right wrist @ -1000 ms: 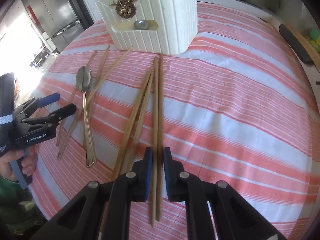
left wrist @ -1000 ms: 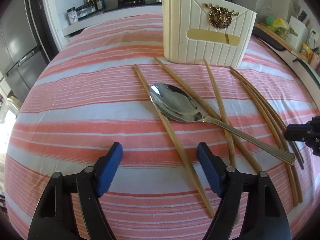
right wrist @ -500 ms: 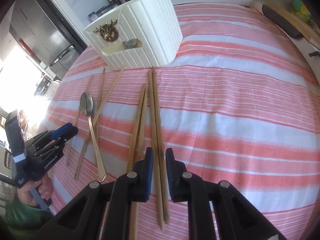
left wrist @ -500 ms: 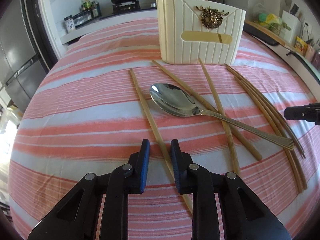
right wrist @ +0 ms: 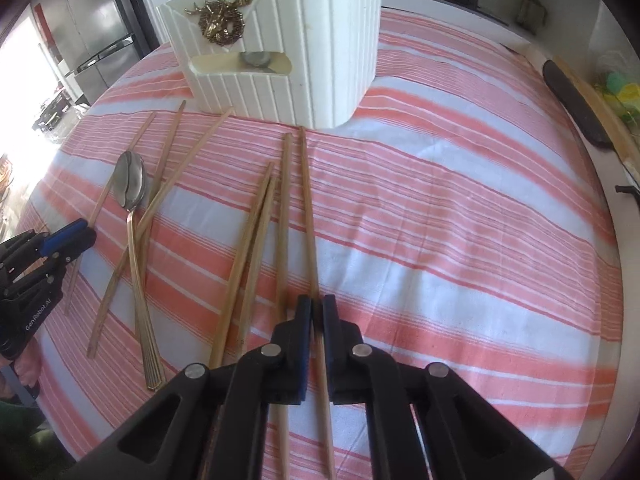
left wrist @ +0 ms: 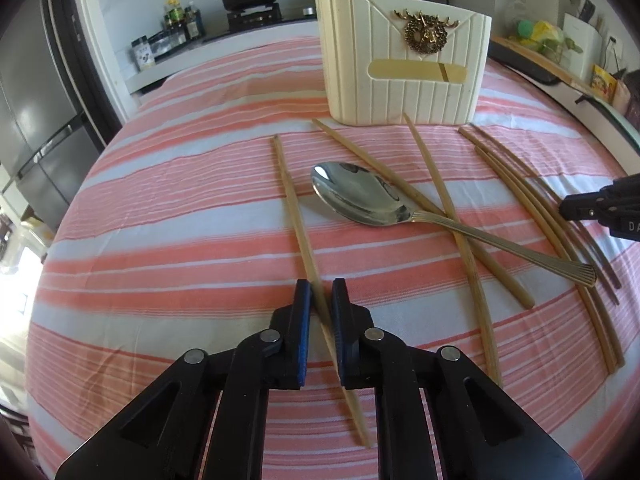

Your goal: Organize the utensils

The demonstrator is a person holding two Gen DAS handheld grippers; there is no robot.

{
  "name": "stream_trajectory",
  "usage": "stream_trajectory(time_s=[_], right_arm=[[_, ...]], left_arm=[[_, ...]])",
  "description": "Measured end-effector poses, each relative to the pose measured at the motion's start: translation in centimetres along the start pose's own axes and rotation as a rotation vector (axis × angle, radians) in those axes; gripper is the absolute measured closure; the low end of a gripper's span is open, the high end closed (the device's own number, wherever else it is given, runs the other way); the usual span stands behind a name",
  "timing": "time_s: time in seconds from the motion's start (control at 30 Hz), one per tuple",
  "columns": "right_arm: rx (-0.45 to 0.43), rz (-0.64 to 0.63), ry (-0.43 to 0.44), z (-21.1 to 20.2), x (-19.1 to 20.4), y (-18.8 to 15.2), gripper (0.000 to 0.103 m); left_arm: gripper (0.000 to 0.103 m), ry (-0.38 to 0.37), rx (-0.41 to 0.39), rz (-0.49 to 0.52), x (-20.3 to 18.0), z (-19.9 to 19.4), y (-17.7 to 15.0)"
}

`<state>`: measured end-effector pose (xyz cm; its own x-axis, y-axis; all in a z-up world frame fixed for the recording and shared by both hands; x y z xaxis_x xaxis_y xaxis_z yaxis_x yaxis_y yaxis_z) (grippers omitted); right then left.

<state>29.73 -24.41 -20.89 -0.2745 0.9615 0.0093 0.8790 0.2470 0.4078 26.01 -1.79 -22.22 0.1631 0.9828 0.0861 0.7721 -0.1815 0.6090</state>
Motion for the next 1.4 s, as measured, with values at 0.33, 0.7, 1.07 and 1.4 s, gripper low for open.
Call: stream_trajectory(time_s=[0.33, 0.7, 1.07, 1.4], right_arm=[[-0.108, 0.24, -0.149, -5.4, -5.3, -10.2, 0.098], [-0.167, 0.299, -0.2, -7.5, -7.1, -15.3, 0.042], [-0.215, 0.281, -0.211, -6.8, -6.2, -15.4, 0.039], [-0.289, 0.27, -0.231, -7.0, -5.8, -16.1, 0.039]], left_arm=[[0.094, 0.019, 0.023, -0.039, 5.1, -2.8, -4.1], [0.024, -0.031, 0.015, -0.069, 5.2, -3.7, -5.5], [0.003, -0.064, 0.048, -0.034, 4.4, -2.8, -5.4], [0.001, -0.052, 0.048, -0.053, 4.7, -2.8, -5.7]])
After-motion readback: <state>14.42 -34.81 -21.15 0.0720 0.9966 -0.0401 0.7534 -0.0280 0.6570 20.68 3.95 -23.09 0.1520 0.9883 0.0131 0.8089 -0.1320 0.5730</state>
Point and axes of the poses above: each gripper's, at about its wrist camera, not at the fingertips, and z roughly the way its jaws point, x to its left, y to its top, the point moved 5 cm from there along z, roughly the way its jaws point
